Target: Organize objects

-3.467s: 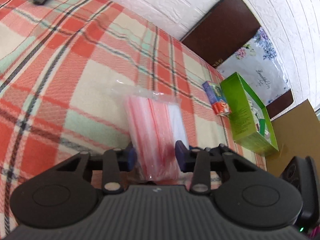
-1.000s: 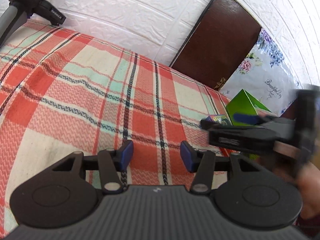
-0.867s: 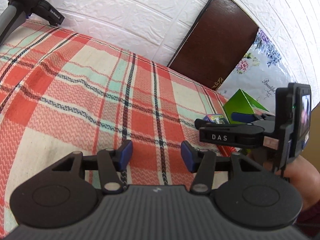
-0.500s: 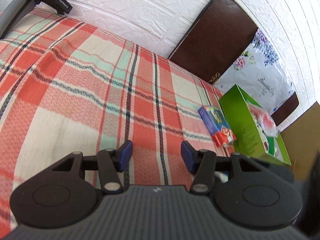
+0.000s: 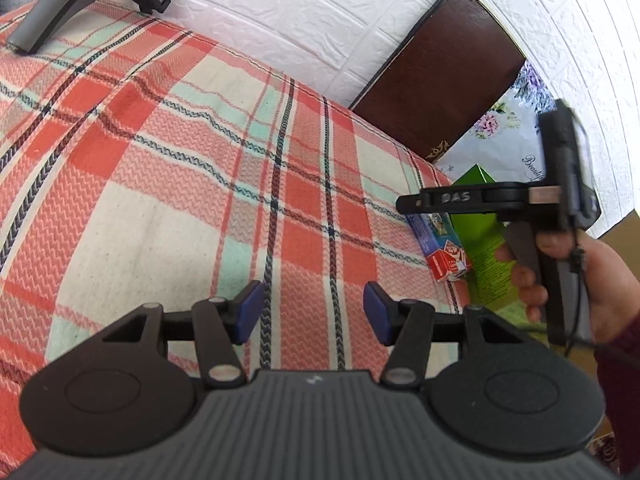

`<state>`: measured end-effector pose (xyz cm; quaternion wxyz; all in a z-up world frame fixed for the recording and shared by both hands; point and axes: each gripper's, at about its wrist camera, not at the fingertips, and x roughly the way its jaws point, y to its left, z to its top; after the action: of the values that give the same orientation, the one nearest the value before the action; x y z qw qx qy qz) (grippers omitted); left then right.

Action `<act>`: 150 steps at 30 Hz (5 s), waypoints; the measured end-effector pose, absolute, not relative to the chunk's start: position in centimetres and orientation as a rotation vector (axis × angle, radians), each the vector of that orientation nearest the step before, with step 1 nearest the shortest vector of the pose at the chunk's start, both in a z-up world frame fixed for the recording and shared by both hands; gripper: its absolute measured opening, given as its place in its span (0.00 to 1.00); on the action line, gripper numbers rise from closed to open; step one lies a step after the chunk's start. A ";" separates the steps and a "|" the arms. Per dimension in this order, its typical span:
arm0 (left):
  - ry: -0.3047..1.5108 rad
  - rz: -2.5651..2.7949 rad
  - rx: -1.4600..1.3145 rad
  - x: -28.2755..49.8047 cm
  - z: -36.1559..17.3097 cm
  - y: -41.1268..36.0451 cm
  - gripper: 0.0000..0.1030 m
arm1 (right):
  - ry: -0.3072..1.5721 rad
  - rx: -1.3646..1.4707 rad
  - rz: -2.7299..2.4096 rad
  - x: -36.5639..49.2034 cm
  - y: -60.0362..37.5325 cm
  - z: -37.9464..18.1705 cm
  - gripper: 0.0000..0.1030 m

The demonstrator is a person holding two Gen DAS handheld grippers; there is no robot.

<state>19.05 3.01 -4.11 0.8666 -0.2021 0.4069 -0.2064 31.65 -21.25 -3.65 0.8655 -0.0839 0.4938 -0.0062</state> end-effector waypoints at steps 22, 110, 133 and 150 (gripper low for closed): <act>0.925 -0.530 -0.409 16.2 -3.2 -0.1 0.55 | 0.865 -0.089 0.248 14.1 -18.2 -6.0 0.84; 0.571 -0.367 0.202 6.6 5.2 -13.6 1.00 | 0.319 0.293 -0.212 -5.0 -28.8 2.4 0.82; 0.604 -0.303 0.232 7.3 5.3 -13.0 1.00 | 0.354 0.287 -0.234 -3.9 -28.2 2.4 0.84; 0.647 -0.291 0.212 6.8 5.4 -12.8 1.00 | 0.372 0.356 -0.249 -4.2 -29.1 2.1 0.88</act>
<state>6.84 -12.76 5.43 0.9323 0.1035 0.3161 -0.1424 -4.19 -29.11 2.12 0.9594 0.1755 0.1836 -0.1229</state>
